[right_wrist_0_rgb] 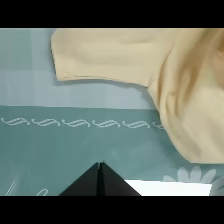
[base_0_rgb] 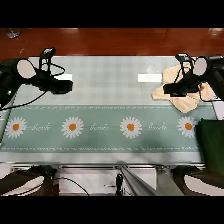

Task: Fold the shirts.

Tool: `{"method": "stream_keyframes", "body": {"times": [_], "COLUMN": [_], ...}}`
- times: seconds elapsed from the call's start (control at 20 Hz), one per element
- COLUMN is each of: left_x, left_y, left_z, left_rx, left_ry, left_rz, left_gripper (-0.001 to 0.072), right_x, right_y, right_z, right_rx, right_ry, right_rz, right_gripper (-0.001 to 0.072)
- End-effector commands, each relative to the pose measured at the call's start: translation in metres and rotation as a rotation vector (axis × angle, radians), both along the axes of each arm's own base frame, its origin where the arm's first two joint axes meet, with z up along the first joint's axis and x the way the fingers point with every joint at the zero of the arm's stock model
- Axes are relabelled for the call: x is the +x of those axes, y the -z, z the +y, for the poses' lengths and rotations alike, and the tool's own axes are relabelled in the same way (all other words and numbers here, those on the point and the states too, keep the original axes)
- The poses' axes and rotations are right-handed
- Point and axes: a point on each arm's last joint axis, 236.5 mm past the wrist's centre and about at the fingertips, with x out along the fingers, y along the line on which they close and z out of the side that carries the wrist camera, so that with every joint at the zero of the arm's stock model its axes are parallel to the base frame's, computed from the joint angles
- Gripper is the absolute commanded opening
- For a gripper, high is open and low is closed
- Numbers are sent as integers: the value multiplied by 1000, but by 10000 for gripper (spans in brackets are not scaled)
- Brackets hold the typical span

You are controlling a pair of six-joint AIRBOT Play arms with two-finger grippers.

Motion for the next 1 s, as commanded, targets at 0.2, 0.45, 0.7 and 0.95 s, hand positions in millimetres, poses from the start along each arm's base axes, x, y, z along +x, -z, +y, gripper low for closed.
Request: {"method": "stream_keyframes", "body": {"times": [0.2, 0.45, 0.7, 0.95], "left_x": [0, 0, 20, 73], "left_y": [0, 0, -8, -41], "left_z": [0, 0, -1, 6], "left_rx": [0, 0, -16, -14], "left_ry": [-1, -1, -20, -60], "left_rz": [0, 0, -86, -351], "left_gripper": [26, 26, 26, 346], "right_x": [0, 0, 29, 80], "right_y": [0, 0, -8, -33], "right_z": [0, 0, 3, -16], "right_rx": [0, 0, 11, -92], "right_ry": [-1, -1, -7, -41], "right_rz": [-1, -1, -128, -365], "right_gripper": [18, 18, 18, 552]}}
